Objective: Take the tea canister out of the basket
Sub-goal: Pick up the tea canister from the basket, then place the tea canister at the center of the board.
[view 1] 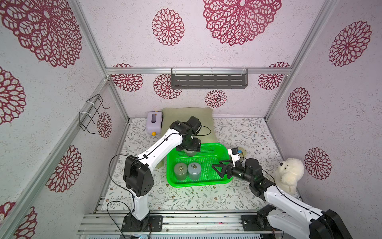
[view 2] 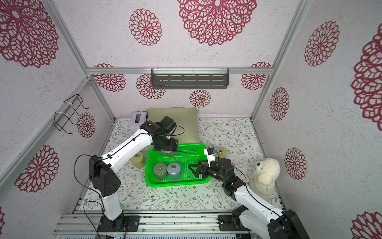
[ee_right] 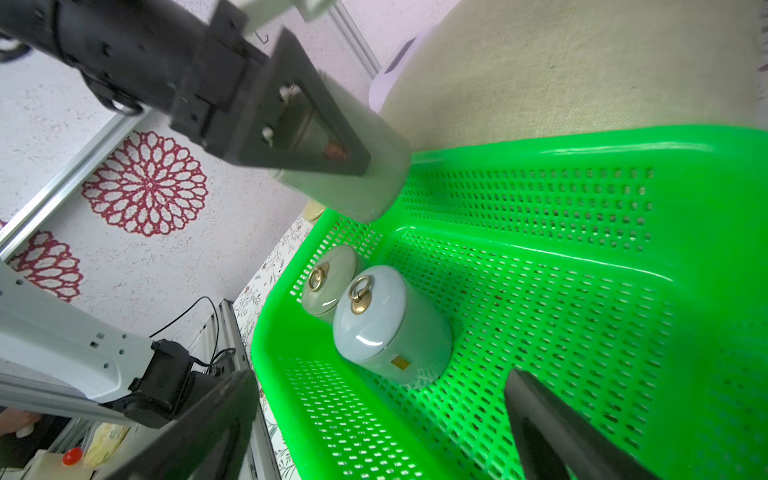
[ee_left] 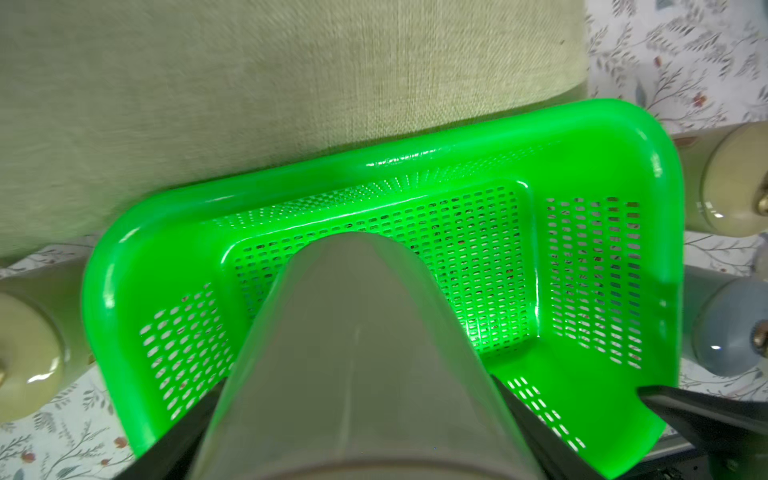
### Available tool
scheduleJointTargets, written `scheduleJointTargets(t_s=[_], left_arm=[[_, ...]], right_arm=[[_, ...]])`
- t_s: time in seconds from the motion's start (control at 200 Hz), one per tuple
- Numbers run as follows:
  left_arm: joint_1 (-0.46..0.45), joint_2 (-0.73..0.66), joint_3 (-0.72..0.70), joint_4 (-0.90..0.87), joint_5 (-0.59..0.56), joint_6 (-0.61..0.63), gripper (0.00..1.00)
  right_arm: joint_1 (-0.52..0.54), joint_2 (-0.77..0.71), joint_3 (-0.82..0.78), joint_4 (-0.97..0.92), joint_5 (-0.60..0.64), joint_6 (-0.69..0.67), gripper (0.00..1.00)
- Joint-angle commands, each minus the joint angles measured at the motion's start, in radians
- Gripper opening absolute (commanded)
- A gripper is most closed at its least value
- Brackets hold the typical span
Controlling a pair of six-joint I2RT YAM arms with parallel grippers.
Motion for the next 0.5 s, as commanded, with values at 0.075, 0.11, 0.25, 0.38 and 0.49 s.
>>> scheduleJointTargets(t_s=[0.075, 0.11, 0.25, 0.38, 0.49], left_arm=[[0.028, -0.152, -0.078, -0.017, -0.077, -0.024, 0.76], [0.034, -0.178, -0.098, -0.02, -0.09, -0.028, 0.76], [0.073, -0.295, -0.223, -0.009, -0.106, -0.049, 0.76], [0.117, -0.404, -0.336, 0.0, -0.116, -0.068, 0.76], [0.168, -0.48, -0.429, -0.002, -0.117, -0.077, 0.76]], right_arm=[[0.041, 0.029, 0.037, 0.049, -0.005, -0.037, 0.99], [0.047, 0.034, 0.039, 0.051, -0.005, -0.038, 0.99], [0.067, 0.052, 0.045, 0.051, 0.007, -0.044, 0.99], [0.088, 0.064, 0.052, 0.052, 0.008, -0.054, 0.99], [0.106, 0.075, 0.058, 0.053, 0.014, -0.061, 0.99]])
